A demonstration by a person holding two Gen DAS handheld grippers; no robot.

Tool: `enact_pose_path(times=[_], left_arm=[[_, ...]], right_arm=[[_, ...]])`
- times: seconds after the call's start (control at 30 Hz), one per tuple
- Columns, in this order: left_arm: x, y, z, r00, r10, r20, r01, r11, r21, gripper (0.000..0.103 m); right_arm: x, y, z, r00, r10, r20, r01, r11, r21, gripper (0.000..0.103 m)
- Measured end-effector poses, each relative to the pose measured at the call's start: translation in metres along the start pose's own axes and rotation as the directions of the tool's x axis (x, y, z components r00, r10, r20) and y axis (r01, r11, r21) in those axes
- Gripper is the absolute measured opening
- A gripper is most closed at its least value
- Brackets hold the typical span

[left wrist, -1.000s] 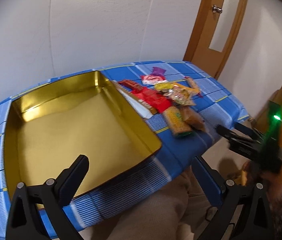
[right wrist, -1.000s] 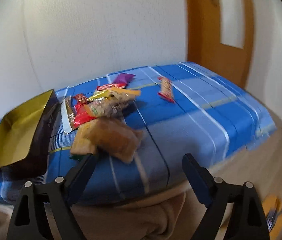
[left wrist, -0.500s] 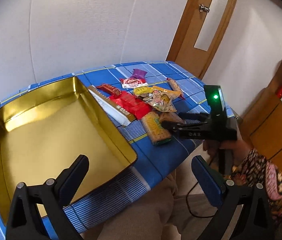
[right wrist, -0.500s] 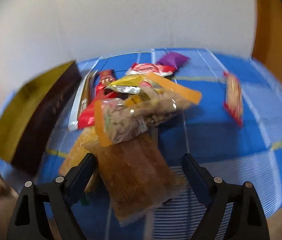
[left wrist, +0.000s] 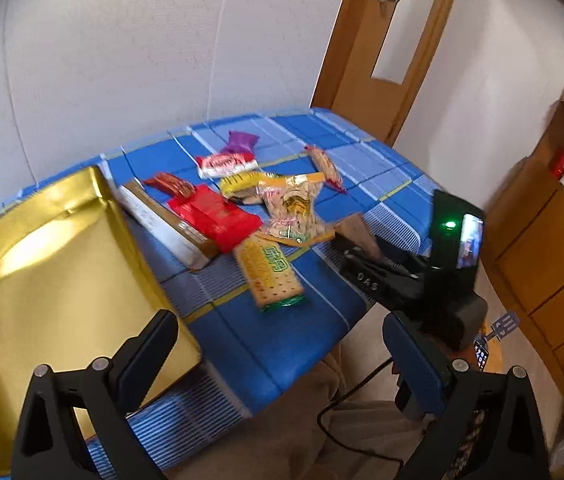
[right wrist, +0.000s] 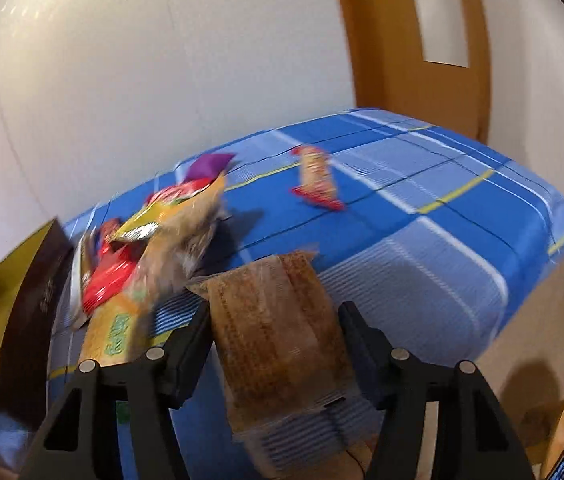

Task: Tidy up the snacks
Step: 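Grasp the brown bread pack with the right tool and lift it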

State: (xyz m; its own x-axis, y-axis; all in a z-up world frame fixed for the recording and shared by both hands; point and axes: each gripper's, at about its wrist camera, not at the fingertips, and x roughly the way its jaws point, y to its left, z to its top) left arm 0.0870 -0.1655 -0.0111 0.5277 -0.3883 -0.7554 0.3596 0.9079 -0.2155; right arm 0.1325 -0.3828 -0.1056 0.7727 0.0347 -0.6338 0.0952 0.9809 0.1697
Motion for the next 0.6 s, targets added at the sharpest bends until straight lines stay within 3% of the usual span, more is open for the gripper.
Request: enact_pose_path(times=[0.3,0.6], left_arm=[[0.049,-0.020,0.019,0.996,0.080,-0.033,-0.079,0.996,0.036,0.103],[0.081,-0.015,0.025,0.991,0.123,-0.055,-0.121,0.992,0.037,0.102]], right_arm=[[0.003,-0.012,0.000,1.000,-0.004,0.009,0.003,0.999,0.051,0.063],[0.006,-0.018,0.001,1.000,0.003,0.018,-0.005,0.997,0.079,0.063]])
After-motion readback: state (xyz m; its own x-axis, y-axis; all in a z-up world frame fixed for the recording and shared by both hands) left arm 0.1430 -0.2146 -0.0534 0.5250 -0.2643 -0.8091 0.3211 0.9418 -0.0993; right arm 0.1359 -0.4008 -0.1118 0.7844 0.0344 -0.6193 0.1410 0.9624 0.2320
